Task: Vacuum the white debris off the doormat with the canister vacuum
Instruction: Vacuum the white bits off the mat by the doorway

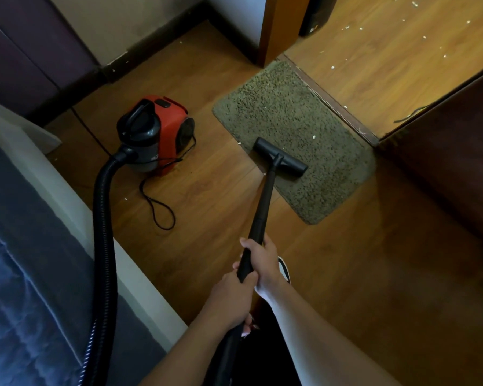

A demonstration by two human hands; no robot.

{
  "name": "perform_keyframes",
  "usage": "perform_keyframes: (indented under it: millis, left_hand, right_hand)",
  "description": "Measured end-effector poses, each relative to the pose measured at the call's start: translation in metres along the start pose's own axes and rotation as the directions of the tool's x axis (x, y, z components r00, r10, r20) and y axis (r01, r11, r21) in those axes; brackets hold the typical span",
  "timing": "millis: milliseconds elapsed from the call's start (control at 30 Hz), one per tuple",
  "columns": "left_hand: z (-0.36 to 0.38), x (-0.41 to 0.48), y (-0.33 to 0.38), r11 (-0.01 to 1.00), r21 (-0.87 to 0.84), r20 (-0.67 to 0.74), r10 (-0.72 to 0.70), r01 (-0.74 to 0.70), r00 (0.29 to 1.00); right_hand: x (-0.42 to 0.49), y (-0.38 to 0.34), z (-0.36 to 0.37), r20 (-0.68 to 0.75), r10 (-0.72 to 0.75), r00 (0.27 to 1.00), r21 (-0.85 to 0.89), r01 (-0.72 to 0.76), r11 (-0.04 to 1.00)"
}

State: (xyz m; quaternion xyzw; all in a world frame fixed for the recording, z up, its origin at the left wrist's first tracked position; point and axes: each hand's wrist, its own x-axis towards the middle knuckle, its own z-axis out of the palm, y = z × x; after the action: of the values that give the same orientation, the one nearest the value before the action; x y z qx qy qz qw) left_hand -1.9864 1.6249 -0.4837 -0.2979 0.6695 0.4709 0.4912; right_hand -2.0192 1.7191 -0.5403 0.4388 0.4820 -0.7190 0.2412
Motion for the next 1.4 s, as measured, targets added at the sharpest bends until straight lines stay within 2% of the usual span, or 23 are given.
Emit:
perform_keyframes:
  millis: [267, 433, 667, 933, 1167, 1400]
  left_hand:
    - [0.011, -0.002, 0.001, 0.997, 0.06, 0.032, -0.051, 0.049, 0.998]
    - [0.0, -0.013, -0.017, 0.991, 0.03, 0.041, -0.129, 0.128, 0.991]
    - [-0.013, -0.016, -0.027, 0.99, 0.002, 0.012, -0.142, 0.142, 0.99]
    - [-0.001, -0.004, -0.006, 0.999, -0.003, -0.024, -0.045, 0.045, 0.999]
    - [0.031, -0.001, 0.015, 0.999, 0.029, 0.043, -0.042, 0.04, 0.998]
    - [0.063, -0.006, 0.026, 0.99, -0.086, 0.124, -0.1, 0.111, 0.987]
  right_hand:
    - [0.001, 0.006, -0.015, -0.045, 0.019, 0.999, -0.01, -0.02, 1.0]
    - [-0.008, 0.029, -0.005, -0.035, 0.073, 0.997, -0.024, -0.074, 0.997]
    - [-0.01, 0.037, 0.01, -0.002, 0.096, 0.995, -0.014, -0.096, 0.995]
    - [0.003, 0.011, 0.003, 0.023, 0.028, 0.999, -0.022, -0.028, 0.999]
    - [0.006, -0.014, -0.033, -0.055, 0.018, 0.998, -0.102, -0.024, 0.995]
    - [0.003, -0.025, -0.067, -0.093, 0.017, 0.996, -0.192, -0.035, 0.981]
